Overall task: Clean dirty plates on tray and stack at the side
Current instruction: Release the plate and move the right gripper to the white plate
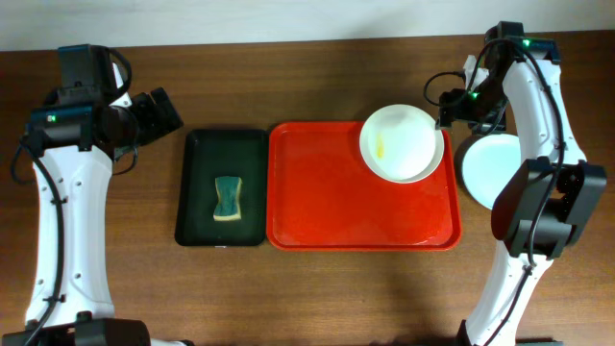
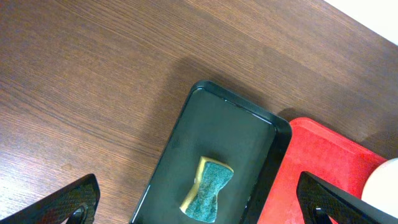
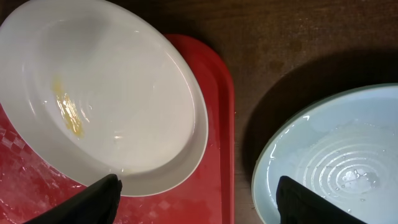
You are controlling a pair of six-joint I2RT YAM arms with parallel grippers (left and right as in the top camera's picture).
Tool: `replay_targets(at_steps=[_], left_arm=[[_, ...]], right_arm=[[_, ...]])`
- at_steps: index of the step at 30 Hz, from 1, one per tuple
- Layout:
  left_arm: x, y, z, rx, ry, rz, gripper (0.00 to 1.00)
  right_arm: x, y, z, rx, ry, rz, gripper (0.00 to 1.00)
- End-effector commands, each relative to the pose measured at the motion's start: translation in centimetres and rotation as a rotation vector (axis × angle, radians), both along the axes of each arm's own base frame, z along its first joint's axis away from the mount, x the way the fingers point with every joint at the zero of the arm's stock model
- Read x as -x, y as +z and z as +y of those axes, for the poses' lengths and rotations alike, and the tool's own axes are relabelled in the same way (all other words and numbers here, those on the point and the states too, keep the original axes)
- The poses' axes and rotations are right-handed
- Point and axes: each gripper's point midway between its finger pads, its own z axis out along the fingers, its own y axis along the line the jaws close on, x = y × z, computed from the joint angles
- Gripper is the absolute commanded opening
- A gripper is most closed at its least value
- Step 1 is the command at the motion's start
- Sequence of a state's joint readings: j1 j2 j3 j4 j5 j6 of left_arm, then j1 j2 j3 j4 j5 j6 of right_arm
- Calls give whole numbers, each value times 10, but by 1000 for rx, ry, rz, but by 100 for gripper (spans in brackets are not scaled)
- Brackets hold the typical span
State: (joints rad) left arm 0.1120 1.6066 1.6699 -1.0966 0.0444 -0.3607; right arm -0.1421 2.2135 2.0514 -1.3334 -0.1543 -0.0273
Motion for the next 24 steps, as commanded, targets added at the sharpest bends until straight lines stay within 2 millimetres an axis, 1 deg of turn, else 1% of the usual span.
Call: replay_targets(at_steps=[1, 8, 9, 10, 16, 17, 18, 19, 20, 21, 22, 24], left_arm=[[-1, -1, 1, 5, 10, 2, 99], [-1, -1, 1, 5, 10, 2, 99], [-1, -1, 1, 5, 10, 2, 99], [-1, -1, 1, 5, 10, 2, 99], [-1, -1, 1, 5, 10, 2, 99], [-1, -1, 1, 5, 10, 2, 99], [-1, -1, 1, 5, 10, 2, 99], [-1, -1, 1, 5, 10, 2, 99], [-1, -1, 1, 5, 10, 2, 99], [-1, -1, 1, 5, 10, 2, 99], [-1, -1, 1, 5, 10, 2, 99], [-1, -1, 1, 5, 10, 2, 99]], right_arm=[[-4, 7, -1, 16, 6, -23, 82], [-6, 7, -1, 18, 6, -32, 82], [-6, 7, -1, 18, 6, -32, 92], [-7, 7, -1, 18, 6, -35, 99], [-8, 7, -1, 15, 6, -40, 98], [-9, 7, -1, 16, 6, -43, 91], [-9, 7, -1, 16, 6, -45, 76], [-10, 8, -1, 17, 7, -48, 63], [-12, 8, -1, 17, 7, -54, 48], [-13, 8, -1, 18, 7, -58, 38], [-14, 8, -1, 19, 6, -63, 35], [-16, 8, -2, 20, 7, -71, 35]])
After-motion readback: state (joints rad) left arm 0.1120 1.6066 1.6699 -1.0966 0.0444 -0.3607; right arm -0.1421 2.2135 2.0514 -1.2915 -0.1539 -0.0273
